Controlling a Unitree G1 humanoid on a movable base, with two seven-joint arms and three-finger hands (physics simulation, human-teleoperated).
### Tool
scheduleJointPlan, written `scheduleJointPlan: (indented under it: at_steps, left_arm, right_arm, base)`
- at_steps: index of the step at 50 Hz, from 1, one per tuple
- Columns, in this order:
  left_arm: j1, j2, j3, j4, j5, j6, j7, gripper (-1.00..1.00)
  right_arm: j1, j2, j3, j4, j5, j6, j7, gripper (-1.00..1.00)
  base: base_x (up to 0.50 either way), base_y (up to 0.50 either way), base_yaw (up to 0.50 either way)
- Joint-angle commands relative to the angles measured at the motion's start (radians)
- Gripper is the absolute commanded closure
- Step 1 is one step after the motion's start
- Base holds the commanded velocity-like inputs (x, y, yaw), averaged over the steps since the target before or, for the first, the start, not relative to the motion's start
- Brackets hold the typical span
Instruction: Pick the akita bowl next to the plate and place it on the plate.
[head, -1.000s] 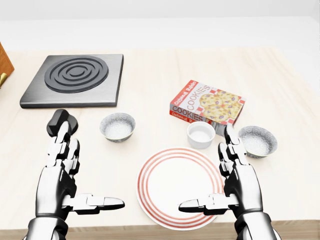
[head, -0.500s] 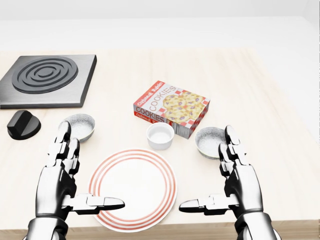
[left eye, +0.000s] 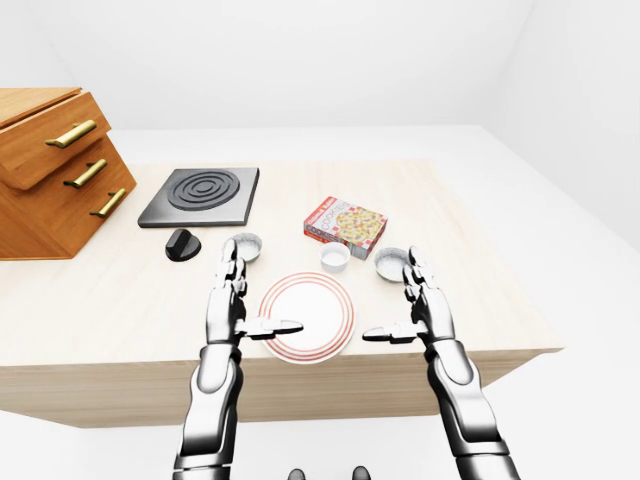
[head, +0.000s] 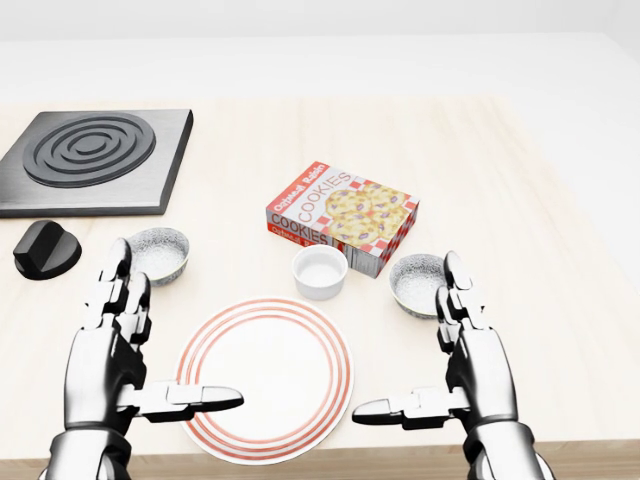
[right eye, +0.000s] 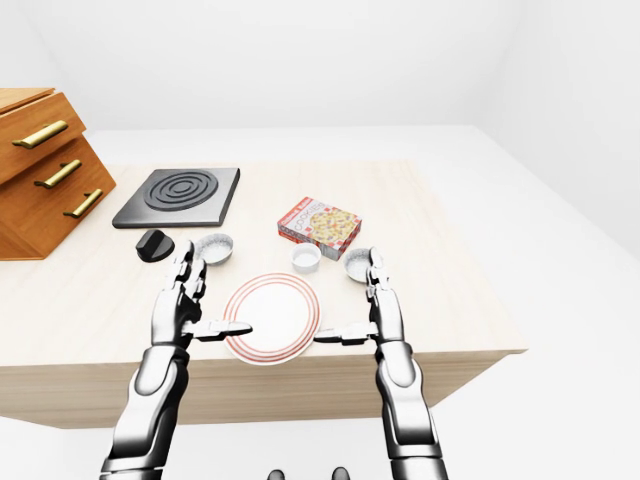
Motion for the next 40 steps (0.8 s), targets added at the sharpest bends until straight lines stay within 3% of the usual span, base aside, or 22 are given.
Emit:
scheduleJointPlan:
  at_steps: [1, 3, 5, 6, 9, 11, 12, 22, 23, 24, 27, 40]
  left_arm:
    - [-0.010, 0.003, 0.010, 0.014, -0.009, -0.007, 0.010, -1.00]
    - [-0.006, 0.002, 0.007, -0.006, -0.009, 0.009, 0.013, -1.00]
    - [-0.008, 0.003, 0.009, 0.006, -0.011, -0.002, 0.011, -1.00]
    - [-0.007, 0.002, 0.008, -0.003, -0.010, 0.006, 0.013, -1.00]
    - [-0.008, 0.003, 0.009, 0.005, -0.012, -0.002, 0.011, -1.00]
    - [-0.005, 0.003, 0.007, -0.009, -0.011, 0.009, 0.013, -1.00]
    - [-0.008, 0.004, 0.010, 0.007, -0.012, -0.004, 0.010, -1.00]
    - [-0.006, 0.003, 0.009, 0.002, -0.014, -0.004, 0.009, -1.00]
    - [-0.004, 0.002, 0.007, -0.020, -0.013, 0.015, 0.012, -1.00]
    - [-0.003, 0.002, 0.006, -0.023, -0.013, 0.018, 0.012, -1.00]
    - [-0.006, 0.003, 0.008, -0.001, -0.014, -0.002, 0.009, -1.00]
    - [-0.008, 0.003, 0.011, -0.007, -0.023, 0.006, 0.007, -1.00]
  right_arm:
    - [0.000, 0.000, 0.009, 0.001, -0.024, 0.006, 0.008, -1.00]
    - [0.001, 0.000, 0.009, 0.002, -0.024, 0.002, 0.011, -1.00]
    - [0.009, 0.001, 0.011, -0.003, -0.023, -0.003, 0.019, -1.00]
    - [0.009, 0.001, 0.011, -0.003, -0.023, -0.002, 0.019, -1.00]
    - [0.009, 0.001, 0.010, -0.004, -0.022, -0.002, 0.021, -1.00]
    - [0.007, 0.001, 0.009, -0.007, -0.022, 0.005, 0.020, -1.00]
    - [0.008, 0.001, 0.008, -0.004, -0.021, -0.001, 0.021, -1.00]
    - [0.010, 0.001, 0.009, -0.016, -0.019, 0.011, 0.024, -1.00]
    - [0.010, 0.001, 0.008, -0.016, -0.017, 0.011, 0.025, -1.00]
    - [0.010, 0.001, 0.008, -0.013, -0.017, 0.007, 0.025, -1.00]
    - [0.009, 0.001, 0.007, -0.010, -0.017, 0.007, 0.024, -1.00]
    - [0.011, 0.003, 0.004, -0.009, -0.013, -0.006, 0.018, -1.00]
  base:
    - [0.00, 0.00, 0.00]
    - [0.00, 0.00, 0.00]
    - [0.16, 0.00, 0.00]
    - [0.09, 0.00, 0.00]
    - [0.07, 0.00, 0.00]
    - [0.07, 0.00, 0.00]
    - [0.07, 0.00, 0.00]
    - [0.12, 0.00, 0.00]
    - [0.12, 0.00, 0.00]
    - [0.12, 0.00, 0.00]
    - [0.12, 0.00, 0.00]
    - [0.12, 0.00, 0.00]
